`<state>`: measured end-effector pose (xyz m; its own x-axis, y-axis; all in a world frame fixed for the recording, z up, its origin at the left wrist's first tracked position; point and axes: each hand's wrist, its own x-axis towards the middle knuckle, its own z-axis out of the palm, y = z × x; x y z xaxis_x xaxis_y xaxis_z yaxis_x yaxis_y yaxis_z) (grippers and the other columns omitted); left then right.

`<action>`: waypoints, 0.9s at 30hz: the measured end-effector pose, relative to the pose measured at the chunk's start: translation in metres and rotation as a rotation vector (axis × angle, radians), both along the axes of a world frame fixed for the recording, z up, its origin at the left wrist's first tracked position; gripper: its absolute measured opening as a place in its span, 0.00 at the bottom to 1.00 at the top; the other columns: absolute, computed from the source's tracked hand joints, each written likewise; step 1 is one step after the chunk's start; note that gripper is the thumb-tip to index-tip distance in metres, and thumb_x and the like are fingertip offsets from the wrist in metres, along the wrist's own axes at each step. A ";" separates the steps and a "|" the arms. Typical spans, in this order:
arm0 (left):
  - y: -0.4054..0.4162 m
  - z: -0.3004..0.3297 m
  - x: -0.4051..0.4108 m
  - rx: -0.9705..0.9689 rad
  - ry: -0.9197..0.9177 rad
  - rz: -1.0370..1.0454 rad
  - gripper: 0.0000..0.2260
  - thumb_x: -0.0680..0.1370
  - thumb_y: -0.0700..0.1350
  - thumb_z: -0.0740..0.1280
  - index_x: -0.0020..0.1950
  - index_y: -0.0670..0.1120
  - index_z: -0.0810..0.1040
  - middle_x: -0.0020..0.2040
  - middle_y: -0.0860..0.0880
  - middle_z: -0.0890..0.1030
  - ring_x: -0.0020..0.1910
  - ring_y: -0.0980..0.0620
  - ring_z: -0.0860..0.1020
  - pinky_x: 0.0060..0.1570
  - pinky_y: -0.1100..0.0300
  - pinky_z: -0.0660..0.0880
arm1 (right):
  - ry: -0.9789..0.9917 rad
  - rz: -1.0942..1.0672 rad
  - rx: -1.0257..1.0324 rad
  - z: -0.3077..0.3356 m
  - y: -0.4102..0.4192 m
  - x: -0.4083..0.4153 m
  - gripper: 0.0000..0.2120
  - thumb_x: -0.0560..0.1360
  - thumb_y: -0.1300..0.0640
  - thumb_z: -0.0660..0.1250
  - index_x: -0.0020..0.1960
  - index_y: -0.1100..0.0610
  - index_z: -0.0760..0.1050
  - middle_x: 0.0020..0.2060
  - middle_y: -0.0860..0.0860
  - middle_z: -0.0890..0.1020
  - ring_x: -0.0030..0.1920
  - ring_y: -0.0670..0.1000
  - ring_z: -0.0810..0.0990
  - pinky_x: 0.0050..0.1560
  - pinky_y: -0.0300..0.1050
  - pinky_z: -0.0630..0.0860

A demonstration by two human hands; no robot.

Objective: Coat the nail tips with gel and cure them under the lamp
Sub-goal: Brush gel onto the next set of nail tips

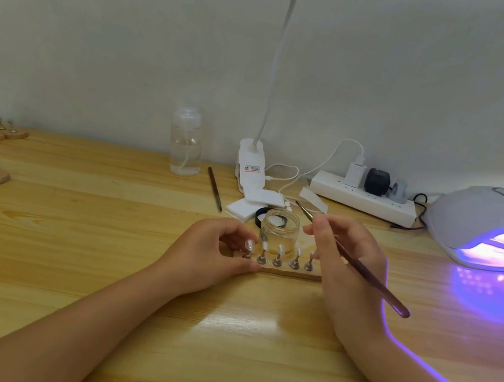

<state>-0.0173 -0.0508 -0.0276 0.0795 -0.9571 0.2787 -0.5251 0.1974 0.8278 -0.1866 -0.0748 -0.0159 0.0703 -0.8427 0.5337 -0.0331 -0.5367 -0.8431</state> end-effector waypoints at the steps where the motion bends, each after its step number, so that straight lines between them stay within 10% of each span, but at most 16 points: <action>1: 0.000 0.000 0.000 -0.006 -0.011 0.003 0.13 0.65 0.42 0.76 0.41 0.56 0.78 0.39 0.56 0.79 0.39 0.65 0.76 0.43 0.73 0.72 | -0.006 0.003 0.002 0.001 -0.001 -0.001 0.07 0.71 0.48 0.63 0.39 0.50 0.77 0.35 0.46 0.82 0.30 0.39 0.76 0.30 0.29 0.72; 20: -0.003 0.011 0.013 0.132 -0.070 -0.050 0.10 0.68 0.41 0.74 0.45 0.53 0.78 0.42 0.54 0.77 0.40 0.61 0.74 0.38 0.78 0.68 | 0.346 -0.051 0.015 0.046 -0.067 0.002 0.18 0.71 0.46 0.69 0.29 0.54 0.68 0.18 0.47 0.76 0.19 0.40 0.71 0.29 0.33 0.68; 27: -0.007 0.004 0.004 0.069 -0.014 0.056 0.06 0.66 0.47 0.75 0.36 0.54 0.79 0.33 0.57 0.77 0.36 0.59 0.73 0.45 0.61 0.71 | 0.581 -0.088 -0.023 0.033 -0.074 0.015 0.18 0.68 0.43 0.71 0.27 0.50 0.70 0.18 0.41 0.74 0.25 0.41 0.74 0.36 0.42 0.73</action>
